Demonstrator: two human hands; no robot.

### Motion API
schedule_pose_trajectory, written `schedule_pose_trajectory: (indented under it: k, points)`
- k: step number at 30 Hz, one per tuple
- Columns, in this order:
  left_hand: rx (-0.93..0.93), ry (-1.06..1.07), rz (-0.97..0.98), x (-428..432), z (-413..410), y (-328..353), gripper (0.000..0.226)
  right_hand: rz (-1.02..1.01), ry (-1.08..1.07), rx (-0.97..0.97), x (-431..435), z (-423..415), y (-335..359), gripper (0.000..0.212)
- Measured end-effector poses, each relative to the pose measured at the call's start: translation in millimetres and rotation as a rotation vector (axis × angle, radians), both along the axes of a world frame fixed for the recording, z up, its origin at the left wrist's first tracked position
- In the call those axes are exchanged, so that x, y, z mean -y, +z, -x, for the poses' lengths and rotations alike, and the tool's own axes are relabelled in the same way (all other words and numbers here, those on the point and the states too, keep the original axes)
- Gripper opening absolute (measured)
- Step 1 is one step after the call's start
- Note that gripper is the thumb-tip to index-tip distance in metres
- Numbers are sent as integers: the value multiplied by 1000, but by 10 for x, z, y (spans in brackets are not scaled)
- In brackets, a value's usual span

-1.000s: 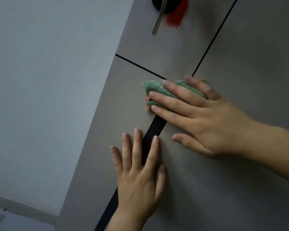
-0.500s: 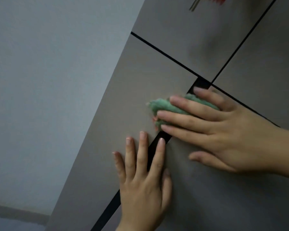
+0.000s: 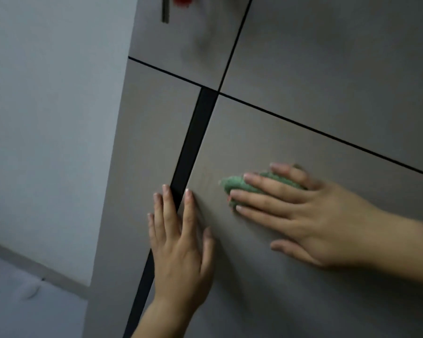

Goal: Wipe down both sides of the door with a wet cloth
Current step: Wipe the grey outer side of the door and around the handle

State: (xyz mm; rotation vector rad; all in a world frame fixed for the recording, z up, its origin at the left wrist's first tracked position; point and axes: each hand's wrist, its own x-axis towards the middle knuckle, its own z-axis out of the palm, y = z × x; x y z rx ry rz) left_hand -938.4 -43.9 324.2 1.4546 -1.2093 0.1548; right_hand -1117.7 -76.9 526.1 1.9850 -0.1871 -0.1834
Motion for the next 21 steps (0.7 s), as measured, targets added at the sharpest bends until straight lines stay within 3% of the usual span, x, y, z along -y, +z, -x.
schedule_pose_trajectory:
  k: [2,7,14,21]
  points:
    - [-19,-16,-45,-82,140,-88,73,10,21,-13,-22,104,-12,64]
    - [-12,-22,-148,-229,389,-299,74,105,-45,247,14,-244,193,71]
    - [52,-8,-268,-313,387,-340,80,-35,52,181,-110,827,-411,66]
    - [77,26,-224,-294,493,-269,78,71,-73,461,8,-108,250,69]
